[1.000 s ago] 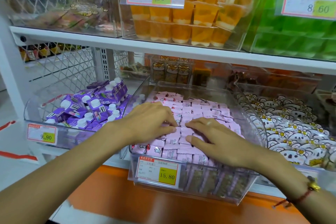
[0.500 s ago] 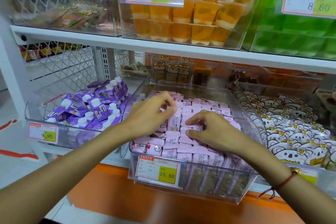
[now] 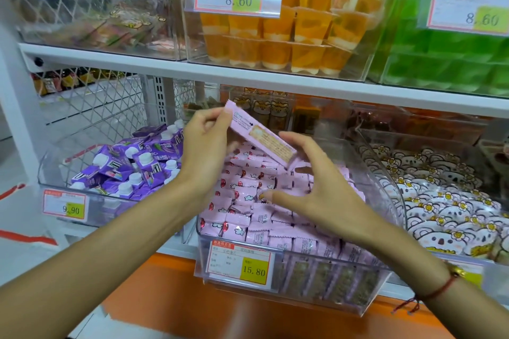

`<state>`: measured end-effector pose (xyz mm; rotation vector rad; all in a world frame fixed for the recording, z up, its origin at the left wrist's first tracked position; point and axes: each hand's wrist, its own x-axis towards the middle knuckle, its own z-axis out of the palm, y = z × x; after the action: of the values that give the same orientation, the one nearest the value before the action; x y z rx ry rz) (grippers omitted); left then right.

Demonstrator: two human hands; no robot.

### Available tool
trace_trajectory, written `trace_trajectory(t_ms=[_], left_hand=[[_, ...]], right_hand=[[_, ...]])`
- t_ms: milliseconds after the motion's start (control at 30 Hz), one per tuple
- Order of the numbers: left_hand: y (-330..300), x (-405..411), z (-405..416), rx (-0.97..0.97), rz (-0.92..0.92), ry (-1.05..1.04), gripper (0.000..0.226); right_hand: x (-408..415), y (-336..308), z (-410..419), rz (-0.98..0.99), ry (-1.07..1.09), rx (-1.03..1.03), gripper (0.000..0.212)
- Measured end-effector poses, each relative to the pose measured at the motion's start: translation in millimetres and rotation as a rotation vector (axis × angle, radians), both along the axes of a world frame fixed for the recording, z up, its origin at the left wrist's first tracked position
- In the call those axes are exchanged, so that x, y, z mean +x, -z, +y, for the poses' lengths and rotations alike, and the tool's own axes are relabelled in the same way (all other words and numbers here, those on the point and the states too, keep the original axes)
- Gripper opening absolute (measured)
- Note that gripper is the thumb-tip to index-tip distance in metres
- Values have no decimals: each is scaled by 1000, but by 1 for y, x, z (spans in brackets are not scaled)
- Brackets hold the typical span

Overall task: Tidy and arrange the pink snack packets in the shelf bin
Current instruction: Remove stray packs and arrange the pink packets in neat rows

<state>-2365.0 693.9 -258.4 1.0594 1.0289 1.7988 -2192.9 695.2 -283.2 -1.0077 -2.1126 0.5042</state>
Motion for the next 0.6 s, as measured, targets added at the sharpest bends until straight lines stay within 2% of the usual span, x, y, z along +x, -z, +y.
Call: trace_trajectory(t_ms=[100, 167, 233, 300, 367, 400, 500, 600], left_hand=[[5, 0, 4, -137, -92, 91, 26], [6, -2, 7, -190, -44, 137, 25], [6, -6, 8, -167, 109, 177, 27], [5, -7, 6, -75, 390, 211, 35], [6, -6, 4, 5, 613, 231, 34], [6, -6, 3, 34, 660, 220, 30], [8, -4, 3, 53, 652, 184, 19], [11, -2, 6, -49, 554, 189, 26]], right_hand=[[-3, -2, -2, 163, 36, 142, 44], [1, -9, -1, 380, 61, 20, 26], [5, -15, -1, 571, 60, -278, 22], [6, -17, 1, 648, 68, -519, 30], [5, -17, 2, 669, 86, -607, 34], [5, -17, 1, 689, 89, -622, 34], [6, -18, 2, 765, 46, -625, 33], [6, -18, 1, 763, -64, -570, 24]])
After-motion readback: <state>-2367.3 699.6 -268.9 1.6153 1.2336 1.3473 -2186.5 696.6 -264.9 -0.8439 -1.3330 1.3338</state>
